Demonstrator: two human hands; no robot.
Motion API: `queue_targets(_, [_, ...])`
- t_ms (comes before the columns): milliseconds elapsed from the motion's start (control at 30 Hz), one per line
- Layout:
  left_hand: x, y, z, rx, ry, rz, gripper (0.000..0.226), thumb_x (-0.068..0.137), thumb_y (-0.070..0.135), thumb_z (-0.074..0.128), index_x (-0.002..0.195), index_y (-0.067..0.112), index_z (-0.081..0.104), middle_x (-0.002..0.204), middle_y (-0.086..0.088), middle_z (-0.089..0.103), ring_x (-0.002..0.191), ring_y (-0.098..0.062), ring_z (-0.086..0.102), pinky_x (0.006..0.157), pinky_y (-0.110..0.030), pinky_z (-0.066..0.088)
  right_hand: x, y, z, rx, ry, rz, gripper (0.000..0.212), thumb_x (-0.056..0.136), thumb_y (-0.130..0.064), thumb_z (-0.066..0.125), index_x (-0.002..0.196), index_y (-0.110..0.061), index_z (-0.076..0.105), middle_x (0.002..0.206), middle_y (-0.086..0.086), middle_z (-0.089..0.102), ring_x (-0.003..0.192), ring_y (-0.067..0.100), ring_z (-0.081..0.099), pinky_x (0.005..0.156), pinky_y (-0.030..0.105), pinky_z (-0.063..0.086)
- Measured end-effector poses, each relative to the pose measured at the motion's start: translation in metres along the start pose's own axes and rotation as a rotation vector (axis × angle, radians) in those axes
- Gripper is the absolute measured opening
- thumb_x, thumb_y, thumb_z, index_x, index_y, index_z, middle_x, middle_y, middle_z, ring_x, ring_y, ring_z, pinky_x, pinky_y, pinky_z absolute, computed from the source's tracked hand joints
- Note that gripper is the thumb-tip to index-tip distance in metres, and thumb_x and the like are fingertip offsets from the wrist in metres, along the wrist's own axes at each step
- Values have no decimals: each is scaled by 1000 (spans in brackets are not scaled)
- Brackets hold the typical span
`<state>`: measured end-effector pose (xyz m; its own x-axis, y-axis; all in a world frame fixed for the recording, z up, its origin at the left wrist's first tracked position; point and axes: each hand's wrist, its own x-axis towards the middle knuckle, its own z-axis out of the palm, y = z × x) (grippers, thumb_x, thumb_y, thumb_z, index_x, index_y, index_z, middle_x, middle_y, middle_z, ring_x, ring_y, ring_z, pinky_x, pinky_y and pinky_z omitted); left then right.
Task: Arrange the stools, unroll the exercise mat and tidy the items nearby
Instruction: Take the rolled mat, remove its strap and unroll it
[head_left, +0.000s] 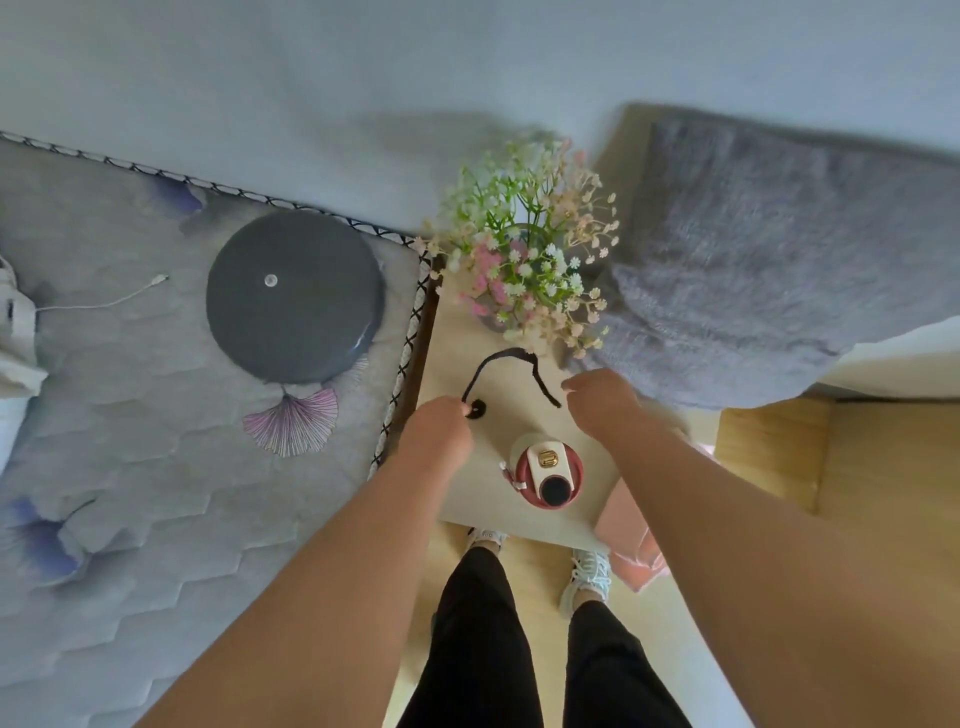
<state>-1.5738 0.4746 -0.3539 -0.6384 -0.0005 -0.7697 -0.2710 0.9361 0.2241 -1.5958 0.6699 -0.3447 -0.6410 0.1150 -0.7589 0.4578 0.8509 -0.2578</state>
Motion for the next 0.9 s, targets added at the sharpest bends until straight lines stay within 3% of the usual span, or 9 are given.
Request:
queue_targets(100, [-10,-3,3,38,-86,25,60,93,-4,33,145,24,40,149,-4,42,134,-24,42,106,-33,39,-7,12,-2,-204,-85,17,37,96,-5,44,130,-10,59,145,-2,46,131,20,45,103,32,45])
queue_targets(400, [-41,46,-17,47,32,141,56,93,0,36,144,22,42,142,-6,50,125,-26,51,101,-38,44,-50,19,-34,108,9,90,37,98,-11,41,131,-7,57,131,16,57,122,32,53,102,38,43])
queue_targets(467, [-50,65,-19,95,86,213,46,96,6,36,137,18,50,134,-7,56,120,-27,54,94,-35,46,-65,27,-42,154,42,102,37,97,-11,41,130,-7,58,130,16,57,121,32,53,102,40,43])
queue_targets(533, [-63,85,-17,198,115,303,31,94,6,38,115,11,60,115,-11,64,105,-29,59,75,-33,43,-84,44,-47,221,89,126,37,97,-10,40,129,-7,58,131,15,57,121,32,53,102,40,44])
queue_targets(600, [-74,105,-15,309,145,376,23,95,9,38,103,9,59,103,-11,65,96,-28,61,67,-32,38,-103,62,-50,310,156,165,36,96,-9,42,127,-8,60,131,14,58,119,32,54,101,39,44])
queue_targets(767, [-117,173,8,380,141,565,29,101,24,33,98,10,58,105,-12,64,97,-30,59,72,-32,38,-171,146,-58,559,310,305,38,94,-8,49,130,-9,58,136,11,55,122,29,53,100,33,44])
queue_targets(900, [-161,233,48,554,76,711,31,99,28,36,110,13,61,117,-11,63,109,-31,57,82,-34,42,-237,221,-48,679,410,450,38,95,-14,48,132,-11,56,132,10,57,119,29,55,89,29,45])
